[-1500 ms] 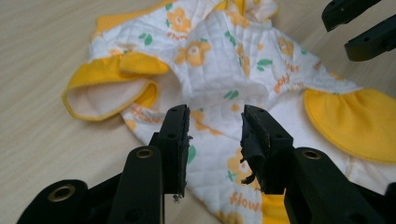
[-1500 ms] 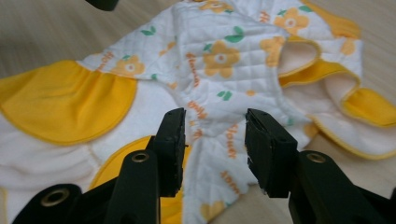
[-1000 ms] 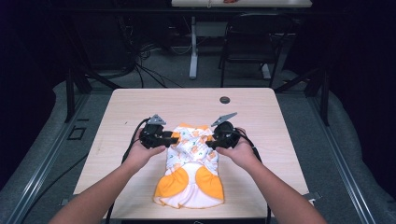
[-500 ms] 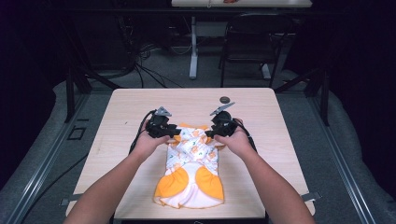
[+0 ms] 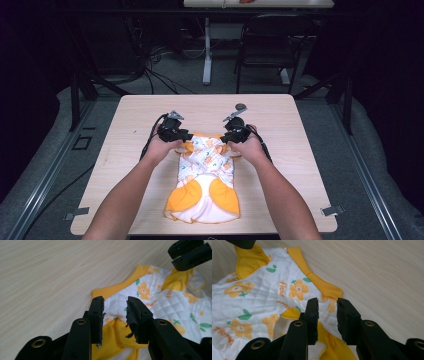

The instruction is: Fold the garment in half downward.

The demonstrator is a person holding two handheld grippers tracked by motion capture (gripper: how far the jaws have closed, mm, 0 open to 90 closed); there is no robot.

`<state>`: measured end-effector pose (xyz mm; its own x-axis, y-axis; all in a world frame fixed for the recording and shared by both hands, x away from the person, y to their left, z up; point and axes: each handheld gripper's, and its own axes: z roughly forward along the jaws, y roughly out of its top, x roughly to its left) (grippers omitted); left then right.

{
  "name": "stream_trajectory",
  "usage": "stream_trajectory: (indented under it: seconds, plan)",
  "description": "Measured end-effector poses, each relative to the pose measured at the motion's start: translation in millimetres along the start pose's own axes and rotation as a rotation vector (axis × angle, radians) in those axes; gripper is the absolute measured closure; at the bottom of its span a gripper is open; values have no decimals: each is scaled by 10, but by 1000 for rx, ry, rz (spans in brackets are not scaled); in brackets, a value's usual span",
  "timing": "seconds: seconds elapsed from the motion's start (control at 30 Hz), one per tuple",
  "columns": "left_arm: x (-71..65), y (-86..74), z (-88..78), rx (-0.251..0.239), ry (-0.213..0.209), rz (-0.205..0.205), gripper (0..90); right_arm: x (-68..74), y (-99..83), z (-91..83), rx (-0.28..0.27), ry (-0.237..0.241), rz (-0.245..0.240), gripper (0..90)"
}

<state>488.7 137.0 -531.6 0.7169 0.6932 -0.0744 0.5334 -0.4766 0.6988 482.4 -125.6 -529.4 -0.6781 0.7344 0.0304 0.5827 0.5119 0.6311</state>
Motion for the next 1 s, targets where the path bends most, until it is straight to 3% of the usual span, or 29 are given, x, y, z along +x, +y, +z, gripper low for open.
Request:
stream_trajectory:
  seconds: [0.17,0.2,0.27,0.6,0.67,0.87,0.97,1.0]
  plan:
    - [37,-34,85,17,15,-9,693,-14,-12,77,9,-23,6,721]
    - [45,-37,100,22,19,-10,693,2,-27,112,-18,-27,25,721]
    - [58,-48,133,22,27,-22,692,-7,-20,114,15,-30,-1,719]
    - [41,-85,260,62,67,-49,637,-19,-54,221,66,-41,26,679]
    - [35,-92,282,69,55,-46,632,-12,-52,243,69,-47,28,673]
    - [33,-122,331,100,73,-34,619,-16,-74,306,91,-58,19,661]
    - [43,-139,344,111,71,-37,613,-36,-94,322,67,-44,44,660]
    - [46,-150,349,110,68,-37,612,-51,-89,305,93,-38,40,660]
